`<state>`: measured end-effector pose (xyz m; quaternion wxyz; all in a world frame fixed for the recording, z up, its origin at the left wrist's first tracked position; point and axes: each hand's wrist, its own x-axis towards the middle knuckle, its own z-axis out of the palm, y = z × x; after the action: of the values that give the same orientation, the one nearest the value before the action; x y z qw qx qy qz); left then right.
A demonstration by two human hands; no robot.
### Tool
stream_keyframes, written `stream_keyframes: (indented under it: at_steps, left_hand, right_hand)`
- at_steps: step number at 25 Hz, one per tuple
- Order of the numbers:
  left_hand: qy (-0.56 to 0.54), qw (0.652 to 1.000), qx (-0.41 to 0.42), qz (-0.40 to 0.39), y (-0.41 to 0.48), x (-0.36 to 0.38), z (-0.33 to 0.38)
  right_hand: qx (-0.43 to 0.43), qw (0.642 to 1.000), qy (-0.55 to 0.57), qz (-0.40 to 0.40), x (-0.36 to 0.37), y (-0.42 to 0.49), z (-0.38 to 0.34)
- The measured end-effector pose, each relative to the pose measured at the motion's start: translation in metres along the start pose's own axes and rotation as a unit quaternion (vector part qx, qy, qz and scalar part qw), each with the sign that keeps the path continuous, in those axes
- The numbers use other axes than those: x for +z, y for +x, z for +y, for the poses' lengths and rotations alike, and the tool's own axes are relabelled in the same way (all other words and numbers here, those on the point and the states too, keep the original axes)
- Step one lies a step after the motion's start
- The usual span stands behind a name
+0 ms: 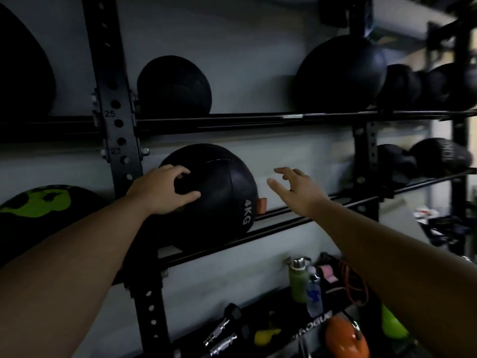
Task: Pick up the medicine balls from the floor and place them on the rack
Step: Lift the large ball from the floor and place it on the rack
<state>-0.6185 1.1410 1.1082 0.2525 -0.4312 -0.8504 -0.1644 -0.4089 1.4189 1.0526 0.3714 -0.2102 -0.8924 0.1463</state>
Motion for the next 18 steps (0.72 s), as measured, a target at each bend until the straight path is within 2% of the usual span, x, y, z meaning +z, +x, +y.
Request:
stream_keyframes:
  at_steps: [5, 9, 14, 18]
  left_hand:
    - [-0.060, 0.996, 0.071, 0.011, -0.044, -0.012, 0.022]
    - [-0.082, 0.987, 0.134, -0.042, -0.073, -0.008, 0.082]
    - [-0.182, 0.959, 0.200, -0.083, -0.112, -0.020, 0.158]
    - [-0.196, 0.949, 0.228, -0.093, -0.168, -0.052, 0.206]
  right_hand:
    - [0.098, 0.994, -0.032, 0.031, -0.033, -0.092, -0.021]
    - [0.133, 0.985, -0.096, 0.052, -0.091, -0.161, -0.037]
    - [0.184, 0.962, -0.182, 0.088, -0.177, -0.247, -0.038]
    - [0.222, 0.951, -0.197, 0.091, -0.225, -0.338, -0.041]
